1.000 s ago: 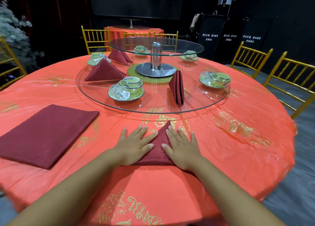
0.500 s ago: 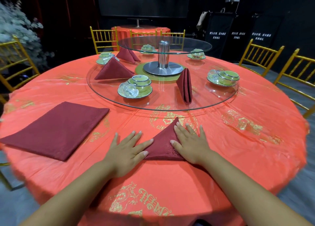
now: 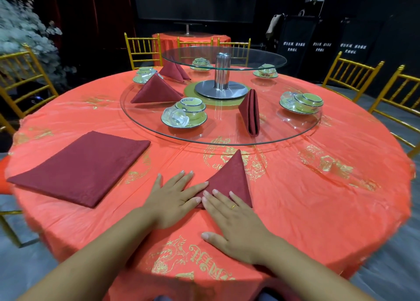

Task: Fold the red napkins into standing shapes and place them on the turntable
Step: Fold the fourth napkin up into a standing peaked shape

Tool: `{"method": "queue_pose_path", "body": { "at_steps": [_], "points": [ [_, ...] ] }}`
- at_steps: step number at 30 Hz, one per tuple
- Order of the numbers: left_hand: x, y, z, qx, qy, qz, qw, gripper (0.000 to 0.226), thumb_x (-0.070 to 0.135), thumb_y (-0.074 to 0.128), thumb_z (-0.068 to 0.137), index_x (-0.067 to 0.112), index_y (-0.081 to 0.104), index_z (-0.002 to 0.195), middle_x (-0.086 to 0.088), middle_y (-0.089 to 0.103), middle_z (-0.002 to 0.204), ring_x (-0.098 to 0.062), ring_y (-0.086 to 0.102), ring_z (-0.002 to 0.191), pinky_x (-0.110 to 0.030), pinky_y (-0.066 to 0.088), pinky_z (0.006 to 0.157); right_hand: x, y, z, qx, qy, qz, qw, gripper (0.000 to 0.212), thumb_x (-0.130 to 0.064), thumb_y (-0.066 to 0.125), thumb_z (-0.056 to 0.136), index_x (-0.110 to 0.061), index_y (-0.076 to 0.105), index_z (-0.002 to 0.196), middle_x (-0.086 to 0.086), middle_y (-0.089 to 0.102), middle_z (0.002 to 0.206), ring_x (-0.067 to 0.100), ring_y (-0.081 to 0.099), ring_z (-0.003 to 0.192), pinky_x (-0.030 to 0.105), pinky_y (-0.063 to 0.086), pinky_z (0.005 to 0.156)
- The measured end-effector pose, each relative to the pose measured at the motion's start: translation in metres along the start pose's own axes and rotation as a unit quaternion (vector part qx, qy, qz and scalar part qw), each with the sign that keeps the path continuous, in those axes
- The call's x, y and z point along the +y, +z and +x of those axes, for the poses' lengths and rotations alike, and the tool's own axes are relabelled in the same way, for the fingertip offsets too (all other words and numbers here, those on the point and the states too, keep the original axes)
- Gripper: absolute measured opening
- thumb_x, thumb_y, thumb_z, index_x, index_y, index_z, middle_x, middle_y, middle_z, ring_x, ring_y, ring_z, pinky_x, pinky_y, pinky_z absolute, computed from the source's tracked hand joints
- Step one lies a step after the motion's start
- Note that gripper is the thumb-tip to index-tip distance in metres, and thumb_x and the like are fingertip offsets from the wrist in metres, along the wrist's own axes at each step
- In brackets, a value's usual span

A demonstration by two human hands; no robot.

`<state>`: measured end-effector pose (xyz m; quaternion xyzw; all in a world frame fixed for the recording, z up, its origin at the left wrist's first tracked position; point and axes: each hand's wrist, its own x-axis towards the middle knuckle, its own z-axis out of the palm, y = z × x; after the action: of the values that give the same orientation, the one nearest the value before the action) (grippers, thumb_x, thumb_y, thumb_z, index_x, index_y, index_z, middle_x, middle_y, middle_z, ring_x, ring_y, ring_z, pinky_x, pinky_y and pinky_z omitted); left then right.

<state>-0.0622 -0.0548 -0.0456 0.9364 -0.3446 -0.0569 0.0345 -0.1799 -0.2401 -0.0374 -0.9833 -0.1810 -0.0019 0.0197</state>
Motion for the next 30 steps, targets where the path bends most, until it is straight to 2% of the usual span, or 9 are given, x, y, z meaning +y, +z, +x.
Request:
{"method": "queue_pose_path", "body": {
  "at_steps": [5, 10, 13, 16, 19, 21, 24, 26, 30],
  "points": [
    [0.000, -0.001, 0.000, -0.003, -0.002, 0.004, 1.000, 0.042, 0.061, 0.009, 0.095, 0.071, -0.017, 0.126, 0.013, -0.010, 0.160, -0.007, -0.016, 0.145, -0.058, -0.012, 0.113, 0.020, -0.004, -0.019, -0.021, 0.019, -0.012, 1.000, 0.079, -0.067, 0.004, 0.085, -0.025, -0.004, 0.152, -0.011, -0.014, 0.157, 0.008, -0.021, 0.141, 0.033, -0.022, 0.112],
    [0.001, -0.001, 0.000, -0.004, -0.002, 0.004, 1.000, 0.040, 0.062, 0.008, 0.094, 0.073, -0.017, 0.124, 0.012, -0.010, 0.160, -0.008, -0.016, 0.145, -0.058, -0.012, 0.113, 0.042, -0.009, -0.040, -0.034, 0.048, -0.016, 0.998, 0.069, -0.064, 0.013, 0.093, -0.032, -0.005, 0.151, -0.019, -0.020, 0.152, 0.005, -0.023, 0.141, 0.031, -0.015, 0.115],
    [0.001, -0.002, -0.001, -0.007, -0.001, 0.001, 1.000, 0.039, 0.062, 0.007, 0.094, 0.074, -0.016, 0.123, 0.012, -0.010, 0.160, -0.008, -0.016, 0.145, -0.057, -0.013, 0.113, 0.049, -0.008, -0.045, -0.024, 0.051, -0.013, 0.998, 0.068, -0.064, 0.009, 0.091, -0.034, -0.001, 0.151, -0.022, -0.017, 0.151, 0.002, -0.020, 0.141, 0.033, -0.014, 0.116],
    [0.002, -0.002, -0.001, -0.014, -0.004, -0.003, 1.000, 0.040, 0.061, 0.009, 0.095, 0.073, -0.014, 0.125, 0.011, -0.009, 0.160, -0.008, -0.016, 0.145, -0.058, -0.013, 0.113, 0.058, -0.005, -0.047, 0.025, 0.083, 0.053, 0.995, 0.054, -0.057, 0.025, 0.096, -0.039, 0.022, 0.147, -0.028, 0.002, 0.152, 0.000, -0.001, 0.144, 0.031, -0.005, 0.117],
    [0.006, -0.006, 0.000, -0.004, -0.013, 0.001, 1.000, 0.044, 0.060, 0.015, 0.096, 0.066, 0.003, 0.137, 0.008, 0.001, 0.161, -0.011, -0.009, 0.147, -0.056, -0.010, 0.114, 0.065, -0.006, -0.045, 0.105, 0.133, 0.122, 0.978, 0.036, -0.043, 0.044, 0.097, -0.038, 0.052, 0.131, -0.019, 0.044, 0.142, 0.004, 0.035, 0.134, 0.030, 0.021, 0.113],
    [0.013, -0.011, 0.002, 0.048, -0.013, 0.031, 0.998, 0.047, 0.057, 0.022, 0.094, 0.058, 0.022, 0.141, 0.002, 0.020, 0.157, -0.015, 0.008, 0.146, -0.047, 0.004, 0.116, 0.065, -0.011, -0.036, 0.140, 0.155, 0.154, 0.966, 0.025, -0.036, 0.054, 0.094, -0.032, 0.067, 0.115, -0.010, 0.063, 0.118, 0.011, 0.052, 0.114, 0.031, 0.035, 0.100],
    [0.030, -0.018, 0.006, 0.110, -0.019, 0.024, 0.993, 0.049, 0.046, 0.037, 0.087, 0.044, 0.047, 0.135, 0.002, 0.043, 0.129, -0.019, 0.033, 0.124, -0.033, 0.032, 0.099, 0.058, -0.017, -0.022, 0.158, 0.211, 0.188, 0.946, 0.009, -0.032, 0.062, 0.088, -0.027, 0.069, 0.090, -0.007, 0.064, 0.091, 0.017, 0.056, 0.095, 0.032, 0.040, 0.083],
    [0.040, -0.022, 0.010, 0.105, -0.035, -0.039, 0.993, 0.045, 0.034, 0.045, 0.088, 0.035, 0.055, 0.132, 0.000, 0.047, 0.112, -0.021, 0.041, 0.112, -0.032, 0.039, 0.092, 0.056, -0.019, -0.015, 0.161, 0.269, 0.183, 0.932, 0.014, -0.037, 0.065, 0.083, -0.024, 0.059, 0.083, -0.006, 0.059, 0.088, 0.018, 0.056, 0.090, 0.032, 0.042, 0.075],
    [0.045, -0.027, 0.013, 0.106, -0.056, -0.097, 0.988, 0.039, 0.025, 0.050, 0.087, 0.028, 0.063, 0.124, -0.004, 0.052, 0.105, -0.025, 0.051, 0.106, -0.034, 0.044, 0.088, 0.058, -0.020, -0.006, 0.100, 0.357, 0.168, 0.913, 0.033, -0.053, 0.059, 0.081, -0.021, 0.054, 0.085, 0.001, 0.048, 0.100, 0.024, 0.049, 0.098, 0.035, 0.042, 0.083]
  ]
}}
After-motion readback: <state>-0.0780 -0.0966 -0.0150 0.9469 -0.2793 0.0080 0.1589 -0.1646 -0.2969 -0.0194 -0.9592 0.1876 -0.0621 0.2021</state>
